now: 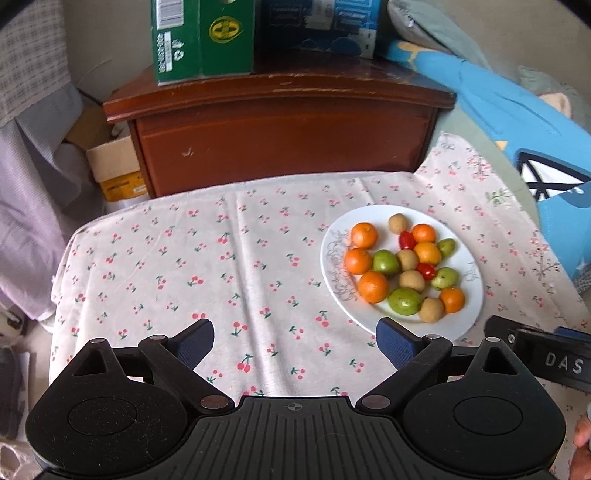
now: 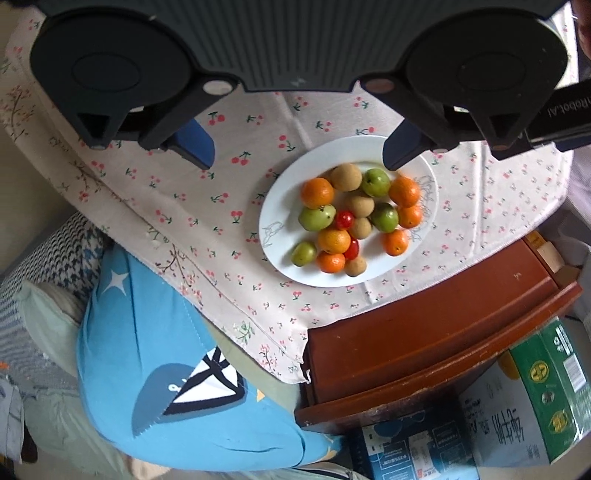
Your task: Organize fruits
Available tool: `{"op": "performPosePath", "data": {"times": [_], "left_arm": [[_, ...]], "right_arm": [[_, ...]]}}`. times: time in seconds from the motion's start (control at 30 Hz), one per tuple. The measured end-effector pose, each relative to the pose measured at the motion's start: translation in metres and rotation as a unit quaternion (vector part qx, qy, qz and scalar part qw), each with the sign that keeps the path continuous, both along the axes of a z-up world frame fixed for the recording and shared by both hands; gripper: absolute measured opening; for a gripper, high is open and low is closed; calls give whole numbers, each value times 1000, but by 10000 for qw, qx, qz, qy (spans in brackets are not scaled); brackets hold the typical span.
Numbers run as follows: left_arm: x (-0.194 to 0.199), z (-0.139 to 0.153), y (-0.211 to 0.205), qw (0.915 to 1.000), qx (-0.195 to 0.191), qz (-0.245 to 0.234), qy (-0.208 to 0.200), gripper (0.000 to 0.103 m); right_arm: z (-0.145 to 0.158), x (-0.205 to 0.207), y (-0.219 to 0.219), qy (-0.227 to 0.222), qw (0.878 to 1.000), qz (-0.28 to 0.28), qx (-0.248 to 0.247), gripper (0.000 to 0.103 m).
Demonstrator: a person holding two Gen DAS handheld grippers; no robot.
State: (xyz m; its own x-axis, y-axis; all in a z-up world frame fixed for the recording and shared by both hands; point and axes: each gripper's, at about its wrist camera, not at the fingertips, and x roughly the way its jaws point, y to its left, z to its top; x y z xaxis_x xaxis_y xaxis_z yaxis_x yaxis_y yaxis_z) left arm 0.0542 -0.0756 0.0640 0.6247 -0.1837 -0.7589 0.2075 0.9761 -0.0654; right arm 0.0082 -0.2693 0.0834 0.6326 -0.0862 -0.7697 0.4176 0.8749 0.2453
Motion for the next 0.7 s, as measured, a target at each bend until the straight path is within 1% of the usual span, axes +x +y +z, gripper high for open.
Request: {"op": "performPosePath", "data": {"times": [0.13, 0.4, 0.7], "left_arm": [[5, -5, -2, 9999, 46, 52, 92, 96], [9, -9, -9, 9995, 313, 19, 90, 96], [14, -15, -15, 9986, 512, -9, 112, 96]], "right_arm": [[-4, 5, 2, 213, 9997, 34, -65, 98], [-10, 13, 4, 483, 9986, -31, -191, 100], [-14, 18, 9, 583, 9979, 72, -283, 100]]}}
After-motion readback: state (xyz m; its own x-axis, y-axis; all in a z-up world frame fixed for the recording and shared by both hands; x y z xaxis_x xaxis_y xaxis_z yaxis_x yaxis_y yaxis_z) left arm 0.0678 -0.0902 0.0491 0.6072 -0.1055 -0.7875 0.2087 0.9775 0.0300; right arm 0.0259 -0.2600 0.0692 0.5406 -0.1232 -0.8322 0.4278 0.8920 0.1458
